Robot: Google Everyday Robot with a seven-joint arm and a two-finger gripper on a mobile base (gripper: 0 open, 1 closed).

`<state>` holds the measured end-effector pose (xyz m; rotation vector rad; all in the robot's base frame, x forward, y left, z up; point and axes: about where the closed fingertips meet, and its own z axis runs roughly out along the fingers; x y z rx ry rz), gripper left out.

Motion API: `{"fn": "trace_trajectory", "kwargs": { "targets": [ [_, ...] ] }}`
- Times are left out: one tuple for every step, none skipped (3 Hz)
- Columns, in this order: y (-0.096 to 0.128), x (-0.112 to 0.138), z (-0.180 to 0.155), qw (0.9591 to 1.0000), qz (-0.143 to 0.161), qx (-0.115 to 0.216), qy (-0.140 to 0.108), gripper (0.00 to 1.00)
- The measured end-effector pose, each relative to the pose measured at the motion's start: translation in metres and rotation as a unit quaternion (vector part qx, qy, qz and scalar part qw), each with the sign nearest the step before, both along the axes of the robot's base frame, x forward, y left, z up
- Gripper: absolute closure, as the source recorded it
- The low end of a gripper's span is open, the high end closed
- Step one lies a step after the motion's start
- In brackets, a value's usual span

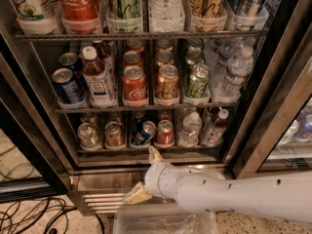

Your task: Pick orange can from bottom shelf of fridge

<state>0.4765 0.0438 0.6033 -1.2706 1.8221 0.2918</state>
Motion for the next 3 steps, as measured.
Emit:
{"fn": "trace_trajectory", "kwargs": {
  "targets": [
    [0.0241, 0.0211, 0.0088, 0.9975, -0.030, 0.056, -0.030, 0.00],
    [0.0229, 0.0293, 0.0165, 0.9959, -0.041, 0.066, -0.047, 0.00],
    [0.0229, 0.0293, 0.0165, 0.9959, -0.041, 0.066, -0.047, 0.00]
  ]
}}
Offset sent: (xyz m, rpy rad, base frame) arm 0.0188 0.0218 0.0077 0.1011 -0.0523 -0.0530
